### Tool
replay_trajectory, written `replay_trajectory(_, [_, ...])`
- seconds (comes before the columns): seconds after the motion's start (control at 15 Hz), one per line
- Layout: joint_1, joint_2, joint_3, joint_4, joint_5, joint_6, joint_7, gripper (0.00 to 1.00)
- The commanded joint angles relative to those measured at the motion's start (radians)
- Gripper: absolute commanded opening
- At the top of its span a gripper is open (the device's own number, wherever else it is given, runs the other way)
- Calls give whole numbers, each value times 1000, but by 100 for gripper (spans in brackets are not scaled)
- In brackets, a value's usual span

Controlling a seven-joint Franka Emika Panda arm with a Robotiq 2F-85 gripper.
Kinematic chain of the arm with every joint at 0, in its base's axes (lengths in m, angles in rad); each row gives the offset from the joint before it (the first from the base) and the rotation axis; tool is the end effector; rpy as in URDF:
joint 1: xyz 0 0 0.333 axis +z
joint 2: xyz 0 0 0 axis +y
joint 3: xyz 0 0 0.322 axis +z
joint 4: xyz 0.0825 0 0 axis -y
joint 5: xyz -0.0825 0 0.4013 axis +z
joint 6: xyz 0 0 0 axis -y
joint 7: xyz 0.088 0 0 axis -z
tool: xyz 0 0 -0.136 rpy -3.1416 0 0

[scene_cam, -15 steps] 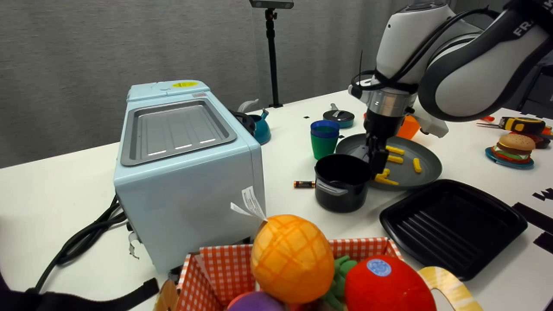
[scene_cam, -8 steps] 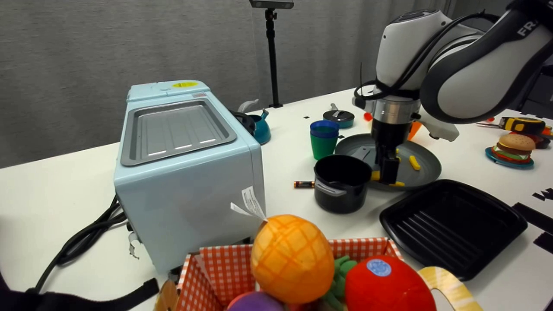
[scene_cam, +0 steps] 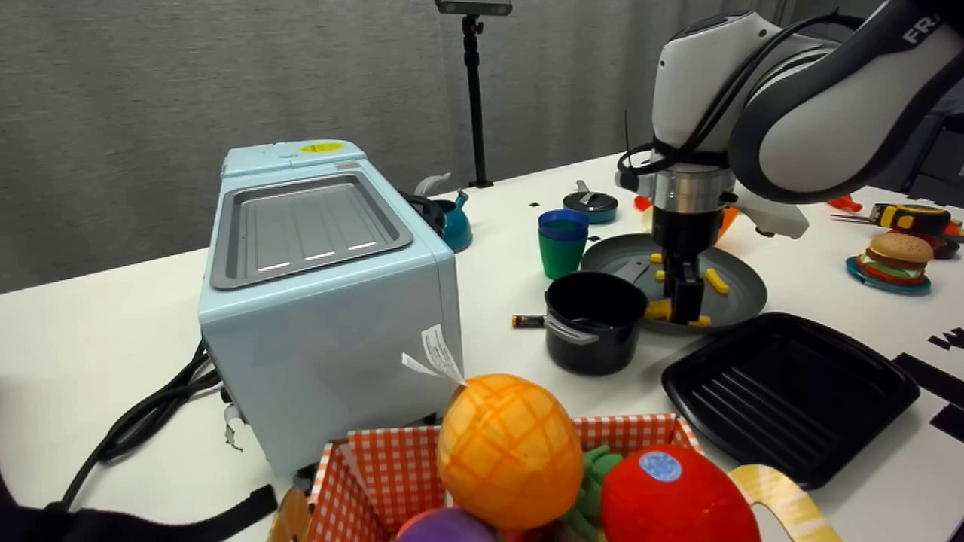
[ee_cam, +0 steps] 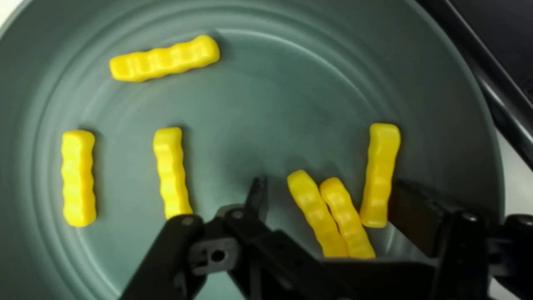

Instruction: Remove three potato chips from the grey plate and put them in the orange cup, pour the chips out of the orange cup and onto the grey plate

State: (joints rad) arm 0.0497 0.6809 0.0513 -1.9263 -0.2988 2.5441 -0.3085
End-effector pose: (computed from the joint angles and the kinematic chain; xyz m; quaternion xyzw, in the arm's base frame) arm 0.6186 0.0624 0.0872 0.9451 0.3193 -0.0356 0.0604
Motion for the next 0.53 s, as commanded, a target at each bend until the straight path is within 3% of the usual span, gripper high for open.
replay_trajectory(0.0, [-27, -8, 27, 6, 32, -57, -46, 43])
replay_trajectory(0.2, [-33, -12, 32, 15, 44, -83, -48, 21])
replay_trajectory(0.47, [-37, -10, 31, 28, 60, -116, -51, 15])
